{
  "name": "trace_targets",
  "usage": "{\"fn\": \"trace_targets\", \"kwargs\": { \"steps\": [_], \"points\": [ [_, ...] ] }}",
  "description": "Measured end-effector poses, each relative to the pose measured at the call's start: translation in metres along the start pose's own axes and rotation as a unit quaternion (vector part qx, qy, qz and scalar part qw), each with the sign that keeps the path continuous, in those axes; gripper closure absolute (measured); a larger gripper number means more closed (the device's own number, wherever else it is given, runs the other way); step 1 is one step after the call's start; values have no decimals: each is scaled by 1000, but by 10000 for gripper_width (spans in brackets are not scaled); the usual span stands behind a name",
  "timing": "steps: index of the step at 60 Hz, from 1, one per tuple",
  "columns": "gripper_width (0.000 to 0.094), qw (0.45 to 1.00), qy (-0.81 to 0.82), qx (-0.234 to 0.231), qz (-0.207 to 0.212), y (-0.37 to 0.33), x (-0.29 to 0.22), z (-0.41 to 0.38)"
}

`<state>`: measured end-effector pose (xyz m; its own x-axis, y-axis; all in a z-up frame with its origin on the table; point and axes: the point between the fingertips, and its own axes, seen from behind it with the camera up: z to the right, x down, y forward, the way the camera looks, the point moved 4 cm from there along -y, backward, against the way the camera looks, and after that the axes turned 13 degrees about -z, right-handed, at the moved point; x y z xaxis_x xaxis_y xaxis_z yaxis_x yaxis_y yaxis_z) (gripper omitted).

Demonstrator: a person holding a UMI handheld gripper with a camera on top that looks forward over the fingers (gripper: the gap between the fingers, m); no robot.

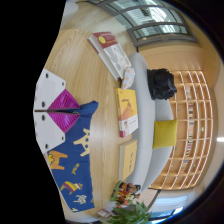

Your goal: Fold towel

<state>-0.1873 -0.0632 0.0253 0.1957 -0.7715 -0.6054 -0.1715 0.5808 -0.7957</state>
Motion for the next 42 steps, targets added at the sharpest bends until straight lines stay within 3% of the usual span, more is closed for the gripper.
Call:
{"fn": "trace_targets", "kwargs": {
  "steps": [11,17,26,37,40,42],
  "points": [
    [926,990,42,-120,57,-78,-44,-34],
    [925,983,68,-144,94,-118,-75,-6],
    [911,983,80,-113,118,-138,-95,79],
    [907,995,64,13,79,-93,-63,226],
    [848,995,62,41,67,-82,-49,258],
    [758,995,59,61,57,-75,-40,277]
  ]
}}
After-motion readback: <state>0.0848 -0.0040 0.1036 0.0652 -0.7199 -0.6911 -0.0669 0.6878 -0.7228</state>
